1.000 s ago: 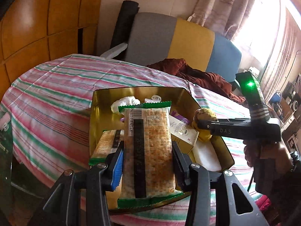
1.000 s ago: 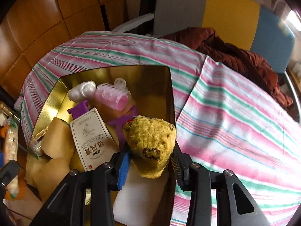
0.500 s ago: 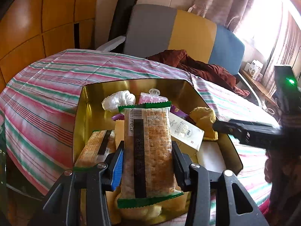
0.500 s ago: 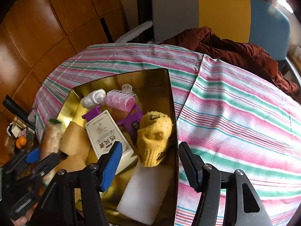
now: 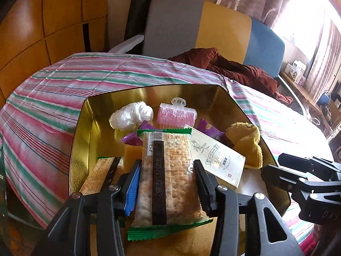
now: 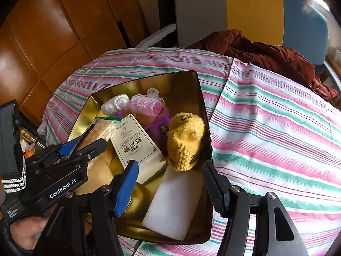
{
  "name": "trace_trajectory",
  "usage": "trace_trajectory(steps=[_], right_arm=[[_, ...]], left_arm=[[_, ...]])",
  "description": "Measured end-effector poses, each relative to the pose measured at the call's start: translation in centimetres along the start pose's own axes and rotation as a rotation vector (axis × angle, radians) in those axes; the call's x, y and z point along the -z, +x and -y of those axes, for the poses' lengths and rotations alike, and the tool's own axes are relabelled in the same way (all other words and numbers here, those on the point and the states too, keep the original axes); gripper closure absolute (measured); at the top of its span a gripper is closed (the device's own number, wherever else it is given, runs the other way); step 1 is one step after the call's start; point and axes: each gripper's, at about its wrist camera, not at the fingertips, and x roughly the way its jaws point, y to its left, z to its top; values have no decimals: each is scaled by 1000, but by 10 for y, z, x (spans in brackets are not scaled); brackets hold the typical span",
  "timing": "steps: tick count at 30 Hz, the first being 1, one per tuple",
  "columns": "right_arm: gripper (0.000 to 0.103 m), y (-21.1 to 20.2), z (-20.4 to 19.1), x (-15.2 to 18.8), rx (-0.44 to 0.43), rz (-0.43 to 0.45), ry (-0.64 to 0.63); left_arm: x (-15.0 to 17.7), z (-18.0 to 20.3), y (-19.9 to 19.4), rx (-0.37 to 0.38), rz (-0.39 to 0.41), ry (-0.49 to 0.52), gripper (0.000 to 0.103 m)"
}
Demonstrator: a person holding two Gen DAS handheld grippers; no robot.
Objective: Organize objects
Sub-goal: 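Lower the cracker packet into the tray and open the left tool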
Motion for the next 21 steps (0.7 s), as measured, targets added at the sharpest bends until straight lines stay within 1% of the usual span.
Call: trace_trajectory(steps=[3,5,8,13,15,17,18,21], right_arm=[[40,-1,0,2,-4,0,5],[40,-2,-1,3,-5,2,6],[40,-5,-3,6,-10,6,5],[39,-7,-5,10,-12,7,4],[39,-8,-5,11,-13,9,6],[39,-10,-5,12,-14,14,8],[39,-11,-5,12,-13,15,9],[39,-11,-5,13,-16,17,12]], left_arm=[[0,-5,-4,3,-5,-32,55],[1,-9,-10,20,-1,-51,54],[3,-12,-24,33,26,-60,53],[8,-23,-51,76,69,-84,54],[16,-28,-64,53,89,-82,55],[25,-32,-69,30,89,-71,57],[30,-33,-70,12,84,-69,57],[36,-29,-55,9,41,-56,59]])
